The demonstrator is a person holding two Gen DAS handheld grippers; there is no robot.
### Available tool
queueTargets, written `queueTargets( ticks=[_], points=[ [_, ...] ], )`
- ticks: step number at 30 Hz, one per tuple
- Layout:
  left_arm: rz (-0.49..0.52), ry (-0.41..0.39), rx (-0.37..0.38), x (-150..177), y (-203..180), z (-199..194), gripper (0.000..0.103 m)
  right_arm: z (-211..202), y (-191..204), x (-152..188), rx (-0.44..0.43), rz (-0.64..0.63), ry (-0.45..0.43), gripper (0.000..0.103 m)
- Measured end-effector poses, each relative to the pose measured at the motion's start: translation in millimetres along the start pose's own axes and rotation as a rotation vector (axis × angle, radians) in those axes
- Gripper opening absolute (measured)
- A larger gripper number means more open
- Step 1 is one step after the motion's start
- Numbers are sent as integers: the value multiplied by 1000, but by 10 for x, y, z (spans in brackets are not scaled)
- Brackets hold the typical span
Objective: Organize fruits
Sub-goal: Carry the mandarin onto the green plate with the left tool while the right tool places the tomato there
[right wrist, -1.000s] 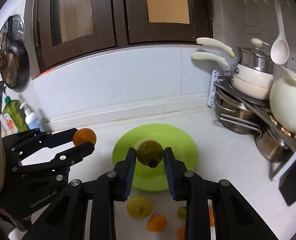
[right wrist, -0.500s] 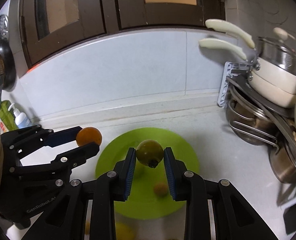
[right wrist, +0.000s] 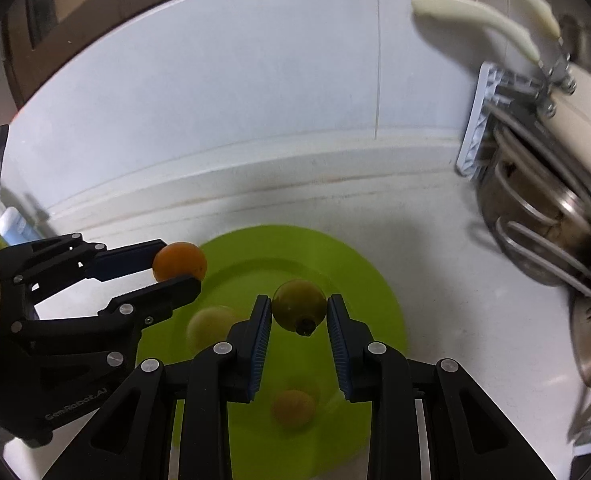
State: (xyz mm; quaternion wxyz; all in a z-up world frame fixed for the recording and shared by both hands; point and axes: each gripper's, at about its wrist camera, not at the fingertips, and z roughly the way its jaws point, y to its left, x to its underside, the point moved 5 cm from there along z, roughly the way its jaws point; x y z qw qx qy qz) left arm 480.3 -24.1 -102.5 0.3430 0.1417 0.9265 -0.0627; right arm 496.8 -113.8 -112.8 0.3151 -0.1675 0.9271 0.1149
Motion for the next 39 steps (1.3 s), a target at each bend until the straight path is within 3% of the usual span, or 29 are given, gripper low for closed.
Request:
queueTargets(
  ticks=[10,21,29,39],
  points=[
    [-19,57,12,17,50,290,34,282,-93,31,-12,25,69,30],
    [-15,31,-9,-9,80,217,39,269,-93,56,1,12,66,30],
    [-26,-35,-75,64,99,-181,41,-62,-24,82,34,-17,-8,30],
    [-53,-153,-93,179,27,-893,57,-767,185,228,53,-25,-147,41]
  ],
)
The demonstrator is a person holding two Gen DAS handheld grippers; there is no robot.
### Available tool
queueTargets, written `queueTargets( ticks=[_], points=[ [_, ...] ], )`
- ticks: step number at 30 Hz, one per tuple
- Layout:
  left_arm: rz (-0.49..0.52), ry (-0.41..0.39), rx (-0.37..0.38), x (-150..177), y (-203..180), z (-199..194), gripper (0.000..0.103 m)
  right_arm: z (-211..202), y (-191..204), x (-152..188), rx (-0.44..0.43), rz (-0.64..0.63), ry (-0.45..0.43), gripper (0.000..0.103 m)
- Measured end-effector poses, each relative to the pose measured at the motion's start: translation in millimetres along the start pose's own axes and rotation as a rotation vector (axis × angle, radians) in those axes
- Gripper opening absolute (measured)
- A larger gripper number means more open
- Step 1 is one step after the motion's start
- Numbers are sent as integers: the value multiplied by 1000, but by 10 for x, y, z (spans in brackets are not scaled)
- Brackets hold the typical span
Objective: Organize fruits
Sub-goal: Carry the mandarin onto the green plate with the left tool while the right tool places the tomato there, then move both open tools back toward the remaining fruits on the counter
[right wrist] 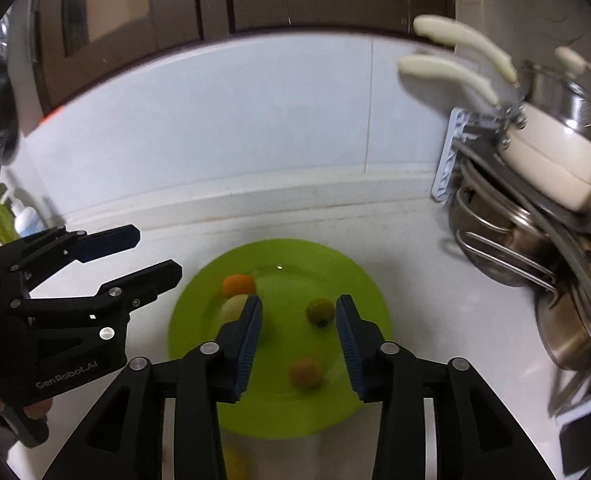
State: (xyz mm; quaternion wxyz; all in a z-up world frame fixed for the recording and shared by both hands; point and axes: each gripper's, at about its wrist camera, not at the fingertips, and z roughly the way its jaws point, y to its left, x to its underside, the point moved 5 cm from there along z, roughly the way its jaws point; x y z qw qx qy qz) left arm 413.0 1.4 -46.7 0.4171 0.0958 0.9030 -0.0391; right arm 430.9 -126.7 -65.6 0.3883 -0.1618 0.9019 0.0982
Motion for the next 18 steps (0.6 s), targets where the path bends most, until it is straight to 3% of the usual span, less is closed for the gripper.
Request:
queueTargets(
  ticks=[9,18],
  points=[
    [-24,-56,-7,201,-21,-558,71,-547,131,225,42,7,-71,47],
    [-59,-94,-22,454,-40,-1007,78,-996,225,486,98,17,-131,54]
  ],
)
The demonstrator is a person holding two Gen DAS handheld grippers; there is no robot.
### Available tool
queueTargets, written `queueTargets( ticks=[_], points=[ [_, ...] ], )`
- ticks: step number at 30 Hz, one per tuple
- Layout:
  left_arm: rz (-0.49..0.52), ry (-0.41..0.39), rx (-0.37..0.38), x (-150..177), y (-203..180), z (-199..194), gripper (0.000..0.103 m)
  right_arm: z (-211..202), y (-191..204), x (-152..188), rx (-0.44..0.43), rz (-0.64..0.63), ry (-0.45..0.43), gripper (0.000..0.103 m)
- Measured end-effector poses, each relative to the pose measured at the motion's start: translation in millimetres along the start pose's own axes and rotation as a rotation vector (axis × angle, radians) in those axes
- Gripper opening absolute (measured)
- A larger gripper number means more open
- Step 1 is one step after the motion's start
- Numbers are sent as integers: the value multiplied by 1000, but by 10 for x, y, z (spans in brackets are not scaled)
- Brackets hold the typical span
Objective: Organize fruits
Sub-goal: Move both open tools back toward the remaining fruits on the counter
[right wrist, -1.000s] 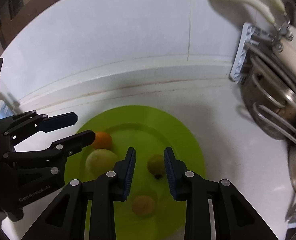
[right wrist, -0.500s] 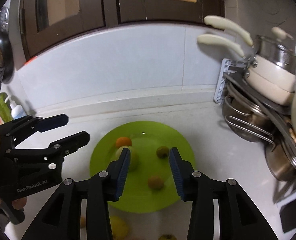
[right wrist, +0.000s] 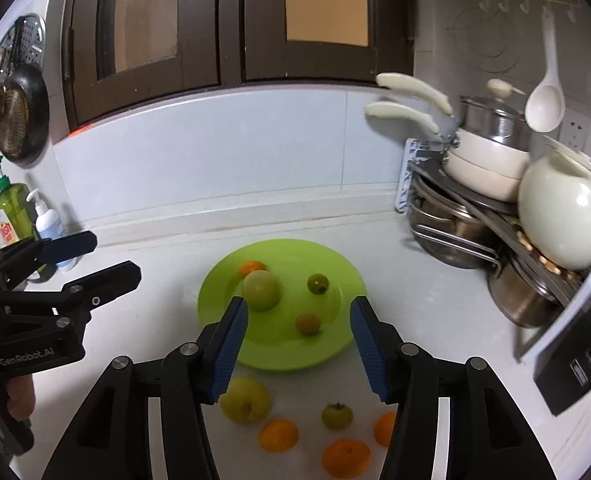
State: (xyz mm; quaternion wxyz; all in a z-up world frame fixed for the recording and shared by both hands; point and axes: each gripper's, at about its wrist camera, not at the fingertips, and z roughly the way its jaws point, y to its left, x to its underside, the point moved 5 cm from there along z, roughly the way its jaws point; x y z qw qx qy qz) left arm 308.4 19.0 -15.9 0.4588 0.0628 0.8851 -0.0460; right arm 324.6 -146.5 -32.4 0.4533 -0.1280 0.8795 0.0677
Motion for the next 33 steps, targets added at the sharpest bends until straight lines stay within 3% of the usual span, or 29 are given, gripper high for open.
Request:
queueTargets(
  ticks=[5,17,33],
  points=[
    [-17,6,14,129,-31,-151,80,-213,11,122,28,18,-19,59],
    [10,22,19,478,-146,-328,85,-481,10,465,57,84,-6,60],
    [47,193,22,1050,-253,60,86,-280,-133,1061,112,147,145,60]
  ],
)
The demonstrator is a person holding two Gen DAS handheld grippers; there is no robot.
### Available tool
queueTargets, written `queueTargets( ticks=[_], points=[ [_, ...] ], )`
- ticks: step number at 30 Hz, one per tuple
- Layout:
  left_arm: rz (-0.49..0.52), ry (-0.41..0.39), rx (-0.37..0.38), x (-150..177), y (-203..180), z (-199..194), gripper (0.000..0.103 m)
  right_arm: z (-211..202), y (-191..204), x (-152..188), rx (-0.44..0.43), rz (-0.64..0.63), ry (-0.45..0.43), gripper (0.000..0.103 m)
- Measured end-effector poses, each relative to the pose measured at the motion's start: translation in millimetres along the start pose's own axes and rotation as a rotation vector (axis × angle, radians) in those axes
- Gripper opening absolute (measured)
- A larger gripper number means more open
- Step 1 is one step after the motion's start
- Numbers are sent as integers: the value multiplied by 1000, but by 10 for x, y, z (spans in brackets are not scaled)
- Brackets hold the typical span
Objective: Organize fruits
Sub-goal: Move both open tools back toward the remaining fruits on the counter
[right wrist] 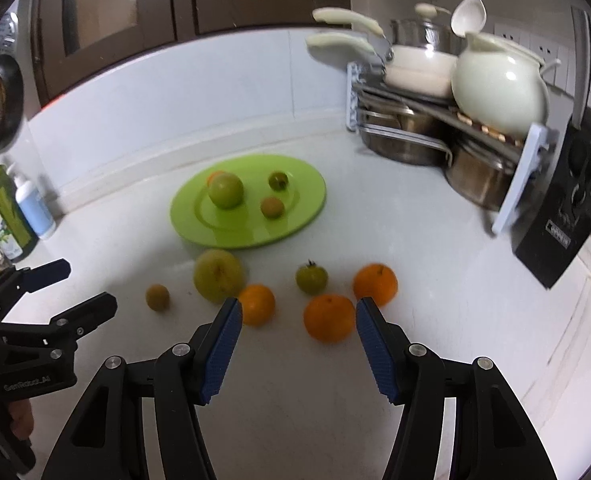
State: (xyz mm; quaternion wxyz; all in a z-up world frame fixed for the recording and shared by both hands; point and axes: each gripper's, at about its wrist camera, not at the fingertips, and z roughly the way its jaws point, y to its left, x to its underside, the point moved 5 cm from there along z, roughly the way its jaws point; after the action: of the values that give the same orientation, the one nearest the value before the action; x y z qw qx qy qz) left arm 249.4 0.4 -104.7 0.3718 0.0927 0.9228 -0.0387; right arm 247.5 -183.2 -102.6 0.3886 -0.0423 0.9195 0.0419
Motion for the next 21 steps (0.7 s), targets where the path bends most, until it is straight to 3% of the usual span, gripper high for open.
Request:
queueTargets(
  ticks=[15,21],
  points=[
    [-11,95,-16,52,12,506,84,502,-228,197,32,51,126,59],
    [-22,113,-14,32,18,661,73,625,-259,208,34,56,140,58]
  ],
)
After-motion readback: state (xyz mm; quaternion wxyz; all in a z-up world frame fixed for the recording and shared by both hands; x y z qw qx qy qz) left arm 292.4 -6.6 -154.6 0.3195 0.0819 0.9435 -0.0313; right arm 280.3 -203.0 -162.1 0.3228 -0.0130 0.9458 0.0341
